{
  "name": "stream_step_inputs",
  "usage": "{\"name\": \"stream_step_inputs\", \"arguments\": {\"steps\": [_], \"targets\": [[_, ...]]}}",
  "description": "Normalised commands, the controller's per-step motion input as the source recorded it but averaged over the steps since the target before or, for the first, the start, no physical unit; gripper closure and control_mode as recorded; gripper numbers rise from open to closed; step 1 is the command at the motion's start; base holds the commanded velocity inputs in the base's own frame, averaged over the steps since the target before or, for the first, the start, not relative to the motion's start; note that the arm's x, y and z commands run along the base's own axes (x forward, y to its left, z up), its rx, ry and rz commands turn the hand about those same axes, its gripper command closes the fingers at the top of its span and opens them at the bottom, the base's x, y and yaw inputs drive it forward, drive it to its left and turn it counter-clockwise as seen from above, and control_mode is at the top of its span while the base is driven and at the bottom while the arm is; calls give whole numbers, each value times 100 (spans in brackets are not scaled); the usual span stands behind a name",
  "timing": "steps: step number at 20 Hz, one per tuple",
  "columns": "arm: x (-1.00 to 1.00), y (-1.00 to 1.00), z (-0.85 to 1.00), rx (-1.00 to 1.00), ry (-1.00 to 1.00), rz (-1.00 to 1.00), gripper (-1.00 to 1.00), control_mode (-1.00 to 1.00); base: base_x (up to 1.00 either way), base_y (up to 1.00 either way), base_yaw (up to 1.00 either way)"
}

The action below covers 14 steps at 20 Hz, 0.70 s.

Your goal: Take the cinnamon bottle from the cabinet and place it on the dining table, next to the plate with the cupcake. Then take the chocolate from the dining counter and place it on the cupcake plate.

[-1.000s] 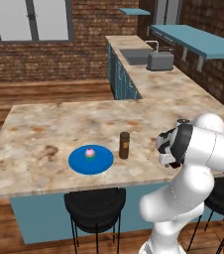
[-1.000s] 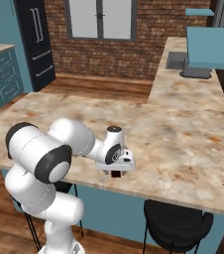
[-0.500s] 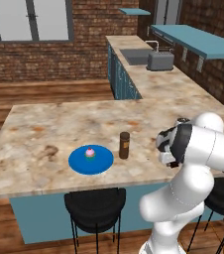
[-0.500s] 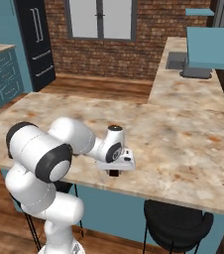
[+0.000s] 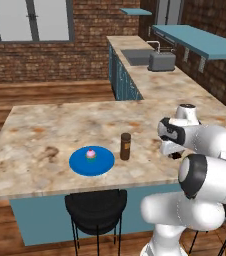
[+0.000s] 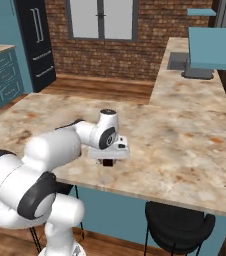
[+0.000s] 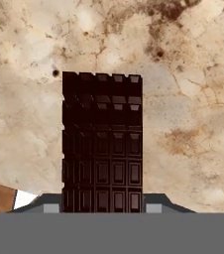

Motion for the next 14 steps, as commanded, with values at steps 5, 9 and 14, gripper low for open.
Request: {"name": "stream_step_inputs", "arguments": {"steps": [5,9,14], "targets": [[-23,66,81,0,-5,19,100,-100,0,0,0],[-14,80,71,0,-10,22,100,-100,0,0,0],[-11,83,52,0,-12,24,100,-100,0,0,0]]}}
